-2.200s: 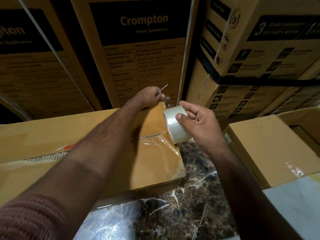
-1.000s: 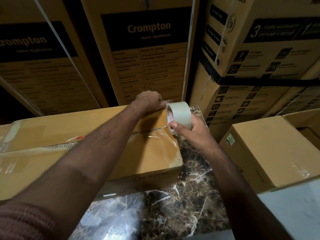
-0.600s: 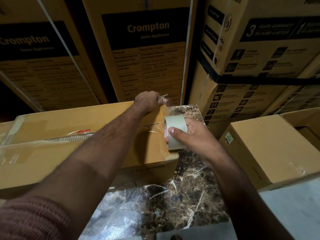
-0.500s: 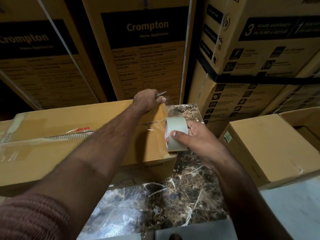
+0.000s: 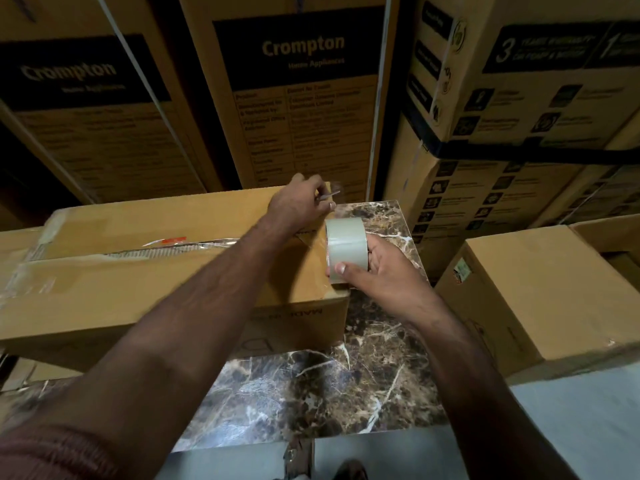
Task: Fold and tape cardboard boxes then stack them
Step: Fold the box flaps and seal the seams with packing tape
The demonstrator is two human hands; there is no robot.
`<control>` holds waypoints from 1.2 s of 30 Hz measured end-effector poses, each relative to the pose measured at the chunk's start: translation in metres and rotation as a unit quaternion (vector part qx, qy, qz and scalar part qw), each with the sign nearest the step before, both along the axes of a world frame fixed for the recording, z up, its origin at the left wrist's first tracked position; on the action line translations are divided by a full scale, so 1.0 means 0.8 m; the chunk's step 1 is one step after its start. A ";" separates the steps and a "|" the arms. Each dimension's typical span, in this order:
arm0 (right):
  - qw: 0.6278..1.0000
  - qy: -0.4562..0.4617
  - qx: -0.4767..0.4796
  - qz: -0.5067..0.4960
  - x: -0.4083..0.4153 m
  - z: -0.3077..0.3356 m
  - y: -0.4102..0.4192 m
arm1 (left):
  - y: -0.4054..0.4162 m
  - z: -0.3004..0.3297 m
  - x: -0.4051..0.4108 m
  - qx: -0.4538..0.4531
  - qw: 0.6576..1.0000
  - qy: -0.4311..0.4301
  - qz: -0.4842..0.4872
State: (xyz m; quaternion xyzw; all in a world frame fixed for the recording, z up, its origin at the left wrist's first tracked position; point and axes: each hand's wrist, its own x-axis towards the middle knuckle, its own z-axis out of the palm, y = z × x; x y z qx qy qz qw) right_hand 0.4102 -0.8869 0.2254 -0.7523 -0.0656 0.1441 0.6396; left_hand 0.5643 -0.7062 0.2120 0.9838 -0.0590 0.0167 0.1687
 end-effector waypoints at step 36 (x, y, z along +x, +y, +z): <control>0.981 -0.063 -0.086 -0.159 -0.123 -0.005 0.029 | -0.008 -0.007 -0.139 0.017 0.999 -0.036 0.007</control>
